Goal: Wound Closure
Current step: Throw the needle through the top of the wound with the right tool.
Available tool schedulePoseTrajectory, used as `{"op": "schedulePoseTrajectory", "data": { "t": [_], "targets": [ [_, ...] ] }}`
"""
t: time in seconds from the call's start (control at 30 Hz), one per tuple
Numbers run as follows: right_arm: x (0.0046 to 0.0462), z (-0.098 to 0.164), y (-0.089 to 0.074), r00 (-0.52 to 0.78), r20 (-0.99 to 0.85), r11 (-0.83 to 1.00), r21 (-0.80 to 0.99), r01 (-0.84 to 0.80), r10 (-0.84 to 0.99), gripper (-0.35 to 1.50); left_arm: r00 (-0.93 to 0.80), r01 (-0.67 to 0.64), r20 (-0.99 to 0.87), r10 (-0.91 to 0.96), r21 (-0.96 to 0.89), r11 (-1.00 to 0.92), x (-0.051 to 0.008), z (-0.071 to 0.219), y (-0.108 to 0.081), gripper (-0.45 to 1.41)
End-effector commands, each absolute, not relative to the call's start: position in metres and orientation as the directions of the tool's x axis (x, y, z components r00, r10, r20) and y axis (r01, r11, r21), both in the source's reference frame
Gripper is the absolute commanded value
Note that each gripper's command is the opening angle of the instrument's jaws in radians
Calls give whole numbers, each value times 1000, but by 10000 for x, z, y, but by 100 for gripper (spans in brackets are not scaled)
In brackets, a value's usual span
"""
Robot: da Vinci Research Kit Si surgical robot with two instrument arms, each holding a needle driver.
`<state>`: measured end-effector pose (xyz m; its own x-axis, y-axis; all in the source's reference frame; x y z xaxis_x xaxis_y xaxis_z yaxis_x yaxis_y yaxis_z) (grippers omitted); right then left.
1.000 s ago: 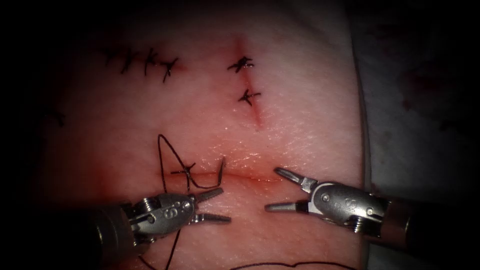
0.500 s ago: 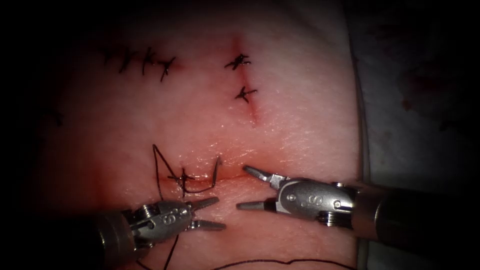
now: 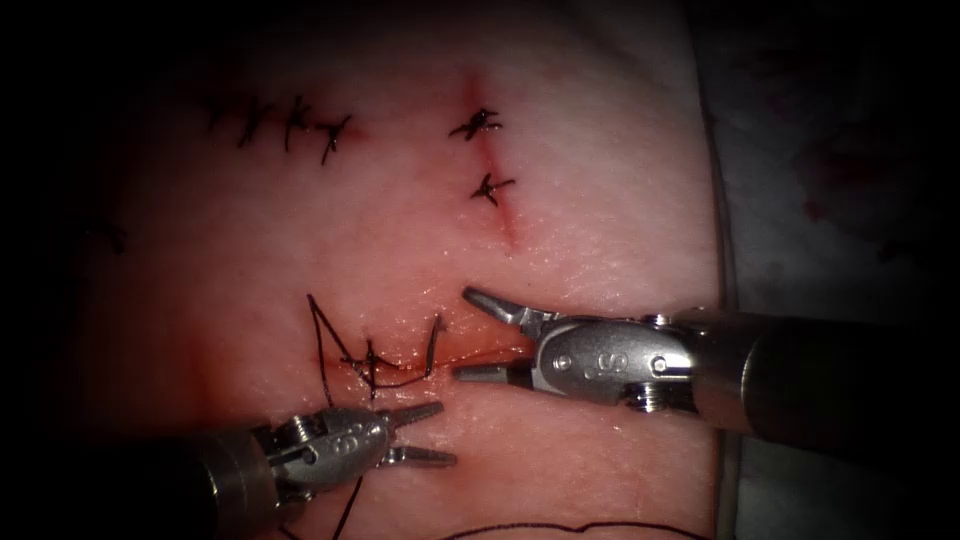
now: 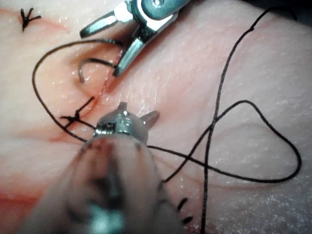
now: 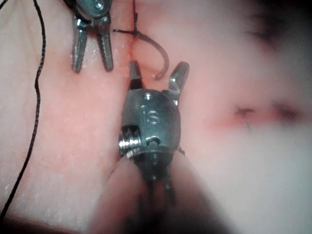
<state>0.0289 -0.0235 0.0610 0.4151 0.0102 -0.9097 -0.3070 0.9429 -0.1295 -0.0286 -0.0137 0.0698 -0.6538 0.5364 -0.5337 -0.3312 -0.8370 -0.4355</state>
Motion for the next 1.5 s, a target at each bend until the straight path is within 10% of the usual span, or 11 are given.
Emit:
{"op": "schedulePoseTrajectory", "data": {
  "t": [0.03, 0.9, 1.33, 1.37, 1.4, 1.5],
  "targets": [
    [304, 619, -227, 406, -914, 948, -143, -285, -16, 127, -654, -330, -535, 535, -435, -838, -291, 704, -137, 21],
    [332, 605, -222, 385, -842, 894, -439, -84, -378, 120, -654, -328, -535, 536, -438, -837, -289, 701, -137, 21],
    [327, 625, -227, 429, -813, 885, -462, -63, -394, 83, -653, -328, -534, 536, -439, -837, -290, 699, -138, 21],
    [327, 629, -229, 446, -804, 885, -463, -55, -393, 56, -653, -328, -534, 536, -439, -837, -290, 699, -138, 21],
    [326, 632, -229, 477, -807, 901, -429, -68, -349, -23, -653, -328, -534, 536, -439, -837, -290, 699, -138, 21],
    [323, 633, -227, 509, -801, 923, -384, -34, -315, -35, -655, -327, -532, 536, -440, -837, -289, 699, -138, 21]
  ]
}}
